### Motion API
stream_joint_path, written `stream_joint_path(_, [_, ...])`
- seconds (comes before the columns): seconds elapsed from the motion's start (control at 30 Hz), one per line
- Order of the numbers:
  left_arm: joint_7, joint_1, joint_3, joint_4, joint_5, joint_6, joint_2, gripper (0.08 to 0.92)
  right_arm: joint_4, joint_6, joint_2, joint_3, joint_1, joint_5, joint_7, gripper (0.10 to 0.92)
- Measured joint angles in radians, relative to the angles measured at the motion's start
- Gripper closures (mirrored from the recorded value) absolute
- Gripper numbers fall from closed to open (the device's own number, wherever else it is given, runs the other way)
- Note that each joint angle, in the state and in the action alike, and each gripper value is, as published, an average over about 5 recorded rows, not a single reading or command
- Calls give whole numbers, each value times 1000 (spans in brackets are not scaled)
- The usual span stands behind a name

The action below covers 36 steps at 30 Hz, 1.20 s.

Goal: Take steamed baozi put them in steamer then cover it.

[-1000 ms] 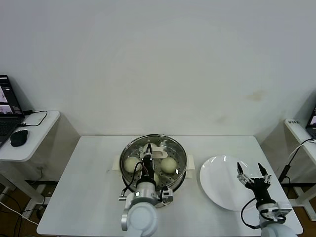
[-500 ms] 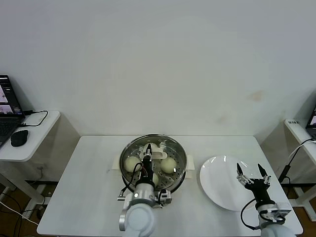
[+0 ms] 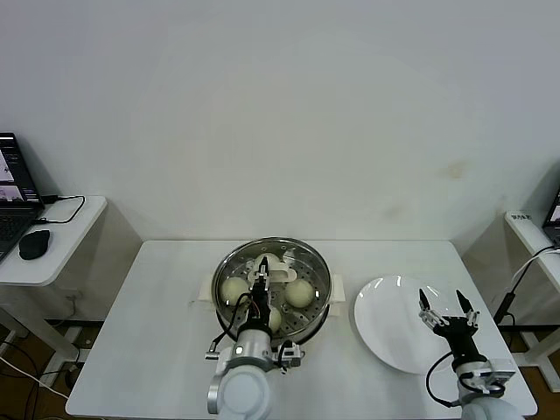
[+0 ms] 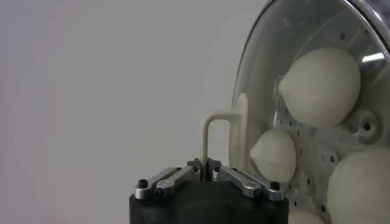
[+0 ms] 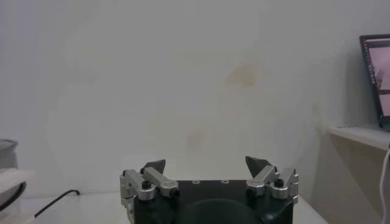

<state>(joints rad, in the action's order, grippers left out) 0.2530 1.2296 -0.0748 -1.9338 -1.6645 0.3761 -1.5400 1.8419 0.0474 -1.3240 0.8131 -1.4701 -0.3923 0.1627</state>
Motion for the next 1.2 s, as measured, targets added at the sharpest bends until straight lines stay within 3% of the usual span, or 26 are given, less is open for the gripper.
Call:
stream_joint_path(0.53, [50,28,19,-104,2,-8,22,210,0,-1,-4,-4,2,5,0,203])
stream_joint_path(1.2, [145,117,-25,-382,120,0,104,177,32,-46,4,-24,-19,-1,-23,203])
